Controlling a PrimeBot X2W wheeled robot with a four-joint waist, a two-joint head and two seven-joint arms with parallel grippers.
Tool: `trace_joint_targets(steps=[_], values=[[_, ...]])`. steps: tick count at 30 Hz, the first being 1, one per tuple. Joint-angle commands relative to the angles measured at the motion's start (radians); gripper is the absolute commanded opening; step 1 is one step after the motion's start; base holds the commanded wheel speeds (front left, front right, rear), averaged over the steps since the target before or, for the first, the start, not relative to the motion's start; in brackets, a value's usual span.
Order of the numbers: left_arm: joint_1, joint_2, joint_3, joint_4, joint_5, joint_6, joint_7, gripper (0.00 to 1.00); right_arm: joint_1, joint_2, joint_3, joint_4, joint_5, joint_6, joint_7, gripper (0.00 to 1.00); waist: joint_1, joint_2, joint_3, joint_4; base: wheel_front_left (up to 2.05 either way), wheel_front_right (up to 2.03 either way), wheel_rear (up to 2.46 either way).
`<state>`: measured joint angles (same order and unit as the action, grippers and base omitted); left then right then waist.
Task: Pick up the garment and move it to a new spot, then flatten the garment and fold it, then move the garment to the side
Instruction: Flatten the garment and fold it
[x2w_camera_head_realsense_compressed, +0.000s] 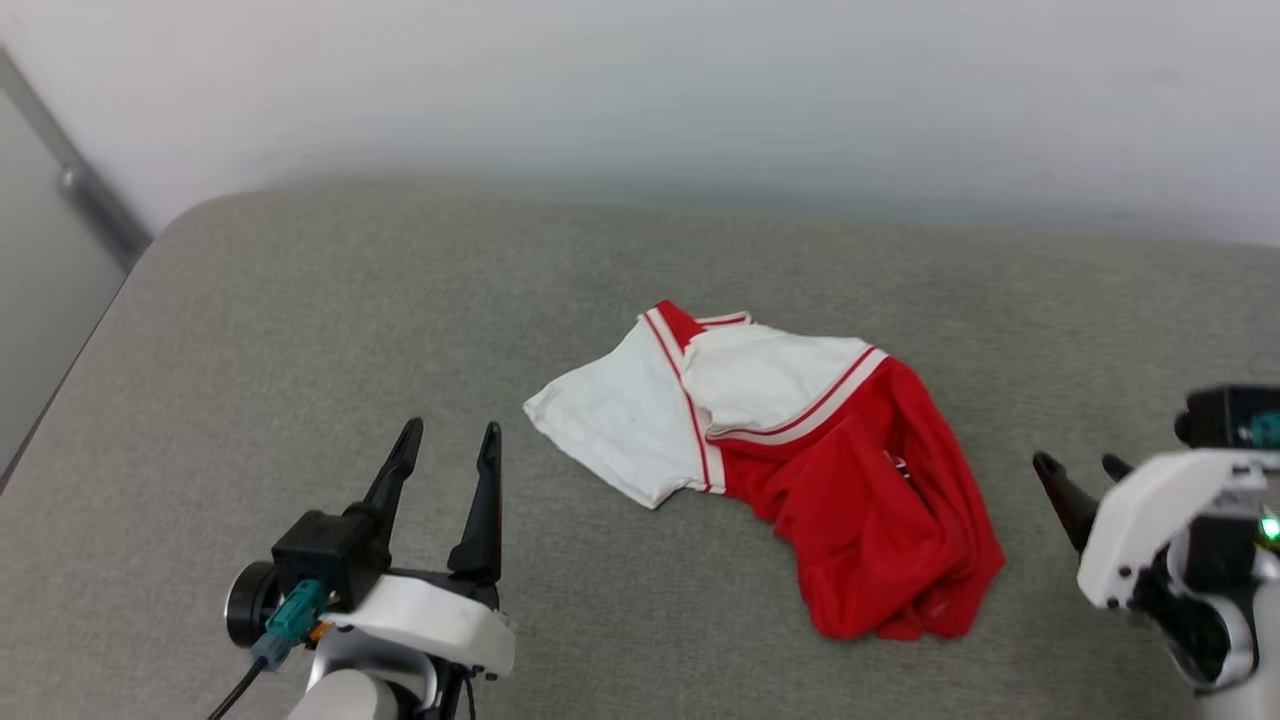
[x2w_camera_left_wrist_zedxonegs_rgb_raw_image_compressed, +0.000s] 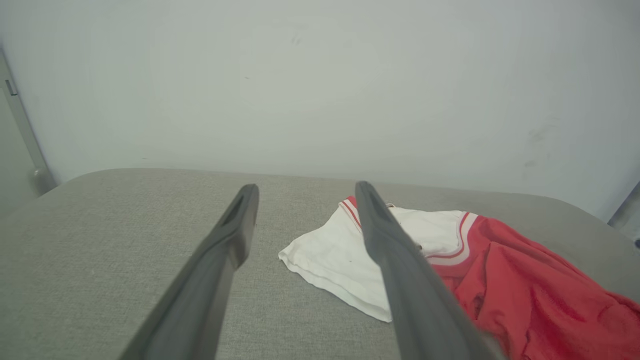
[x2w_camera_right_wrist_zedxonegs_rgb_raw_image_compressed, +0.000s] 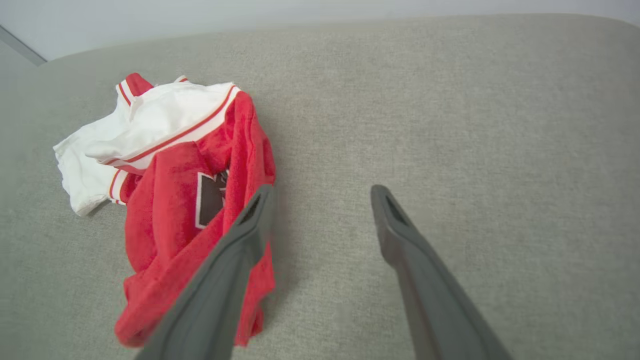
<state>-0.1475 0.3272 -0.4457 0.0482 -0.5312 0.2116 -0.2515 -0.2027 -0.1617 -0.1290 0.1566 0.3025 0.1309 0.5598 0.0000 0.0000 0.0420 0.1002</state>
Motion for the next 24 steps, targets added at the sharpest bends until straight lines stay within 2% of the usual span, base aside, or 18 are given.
trace_joint_targets(steps=[1, 5, 14, 15, 16, 24], values=[[-0.02, -0.006, 0.0, 0.003, 0.006, -0.005, -0.007, 1.0, -0.042, -0.021, 0.025, 0.018, 0.011, 0.0, 0.028, 1.0, 0.0, 0.0, 0.042, 0.039, 0.0, 0.0, 0.0], [-0.067, -0.036, -0.014, 0.019, 0.02, -0.027, -0.01, 1.0, -0.156, -0.069, 0.1, 0.091, 0.063, -0.001, 0.129, 1.0, 0.0, 0.0, 0.094, 0.085, 0.0, 0.0, 0.0], [-0.116, -0.087, -0.004, 0.064, 0.046, -0.064, -0.015, 1.0, -0.307, -0.116, 0.227, 0.284, 0.12, 0.0, 0.18, 1.0, 0.0, 0.0, 0.152, 0.13, 0.0, 0.0, 0.0], [-0.115, -0.091, 0.002, 0.065, 0.047, -0.067, -0.016, 1.0, -0.314, -0.116, 0.231, 0.299, 0.132, 0.0, 0.179, 0.44, 0.0, 0.0, 0.152, 0.129, 0.0, 0.0, 0.0], [-0.112, -0.093, 0.009, 0.066, 0.051, -0.069, -0.016, 1.0, -0.321, -0.116, 0.237, 0.309, 0.137, 0.0, 0.169, 0.0, 0.0, 0.0, 0.15, 0.126, 0.0, 0.0, 0.0], [-0.07, -0.091, 0.048, 0.081, 0.072, -0.077, -0.014, 1.0, -0.291, -0.132, 0.239, 0.296, 0.172, 0.0, 0.081, 0.0, 0.0, 0.0, 0.09, 0.057, 0.0, 0.0, 0.0]])
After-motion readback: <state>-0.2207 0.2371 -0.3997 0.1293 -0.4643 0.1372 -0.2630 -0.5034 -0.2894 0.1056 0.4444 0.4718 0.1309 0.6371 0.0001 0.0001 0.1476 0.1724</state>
